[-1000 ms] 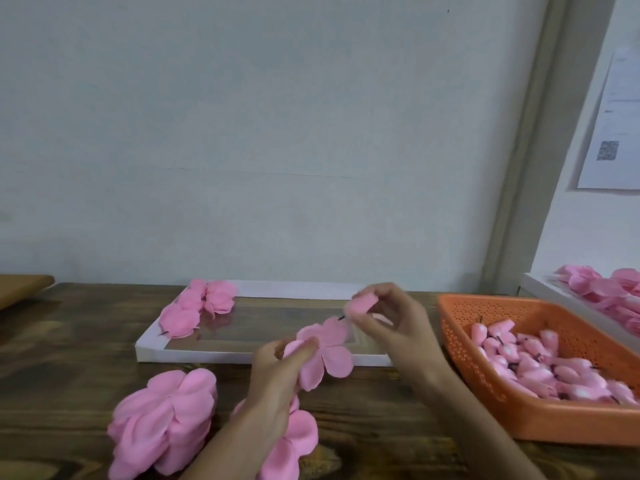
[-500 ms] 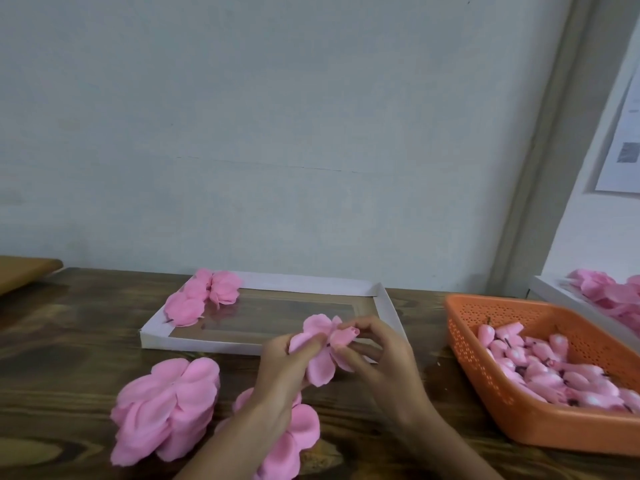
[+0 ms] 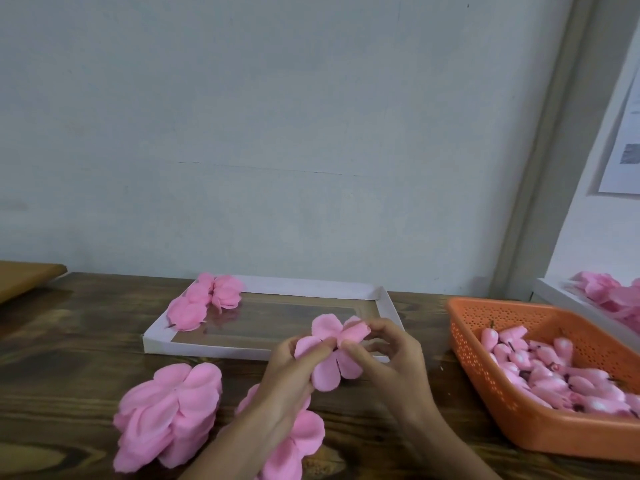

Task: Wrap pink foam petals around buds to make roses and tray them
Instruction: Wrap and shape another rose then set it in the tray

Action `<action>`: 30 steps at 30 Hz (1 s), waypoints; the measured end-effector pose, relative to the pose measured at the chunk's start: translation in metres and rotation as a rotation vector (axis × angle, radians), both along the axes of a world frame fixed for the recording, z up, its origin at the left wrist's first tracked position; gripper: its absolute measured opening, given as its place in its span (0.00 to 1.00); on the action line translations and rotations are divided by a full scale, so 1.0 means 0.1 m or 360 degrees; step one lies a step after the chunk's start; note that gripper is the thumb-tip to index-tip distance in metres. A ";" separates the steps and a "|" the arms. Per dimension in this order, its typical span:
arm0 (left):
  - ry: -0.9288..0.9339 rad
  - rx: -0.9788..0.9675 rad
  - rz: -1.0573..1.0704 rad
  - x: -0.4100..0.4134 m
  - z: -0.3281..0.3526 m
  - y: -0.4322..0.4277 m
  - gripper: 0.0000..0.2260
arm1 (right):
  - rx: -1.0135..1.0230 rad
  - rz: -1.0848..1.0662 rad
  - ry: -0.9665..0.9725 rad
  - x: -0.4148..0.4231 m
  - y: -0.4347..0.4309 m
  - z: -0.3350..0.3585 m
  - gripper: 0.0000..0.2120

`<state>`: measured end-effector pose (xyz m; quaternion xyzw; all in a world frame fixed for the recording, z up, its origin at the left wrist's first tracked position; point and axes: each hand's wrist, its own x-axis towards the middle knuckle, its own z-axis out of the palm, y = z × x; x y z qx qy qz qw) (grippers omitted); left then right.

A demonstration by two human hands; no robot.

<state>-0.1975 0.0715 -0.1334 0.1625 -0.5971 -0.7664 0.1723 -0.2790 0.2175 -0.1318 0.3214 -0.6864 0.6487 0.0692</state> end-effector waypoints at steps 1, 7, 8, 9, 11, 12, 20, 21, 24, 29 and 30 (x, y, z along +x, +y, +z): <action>0.0029 -0.0011 -0.0038 0.00 0.00 0.00 0.12 | -0.0009 0.0001 -0.0019 0.00 0.01 0.01 0.11; 0.0270 -0.0247 -0.0339 0.00 -0.06 -0.03 0.15 | -0.0030 -0.0018 -0.0089 -0.02 0.04 0.06 0.09; 0.0279 -0.0262 -0.0354 0.01 -0.07 -0.03 0.16 | -0.0062 -0.0020 -0.0116 -0.02 0.05 0.07 0.09; 0.0279 -0.0248 -0.0341 0.00 -0.07 -0.04 0.17 | -0.0100 0.0007 -0.0151 -0.02 0.06 0.08 0.09; 0.0270 -0.0167 -0.0258 -0.03 -0.05 -0.03 0.19 | -0.0150 0.0159 -0.0257 -0.02 0.08 0.11 0.08; 0.0273 -0.0102 -0.0219 -0.03 -0.05 -0.02 0.20 | -0.0170 0.0254 -0.0307 -0.01 0.09 0.12 0.08; 0.0292 -0.0070 -0.0233 -0.04 -0.02 0.02 0.23 | -0.0203 0.0318 -0.0408 0.04 0.09 0.15 0.18; 0.0293 -0.0068 -0.0199 -0.04 -0.02 0.03 0.23 | -0.0210 0.0319 -0.0373 0.04 0.09 0.14 0.14; 0.0279 -0.0176 -0.0021 -0.03 -0.03 0.08 0.17 | -0.0212 0.0281 -0.0237 0.06 0.08 0.13 0.12; 0.0350 -0.0176 0.0321 -0.02 -0.07 0.10 0.03 | -0.0204 0.0256 -0.0057 0.06 0.08 0.11 0.07; 0.0356 -0.0174 0.0377 -0.02 -0.06 0.09 0.03 | -0.0190 0.0294 -0.0041 0.06 0.08 0.10 0.08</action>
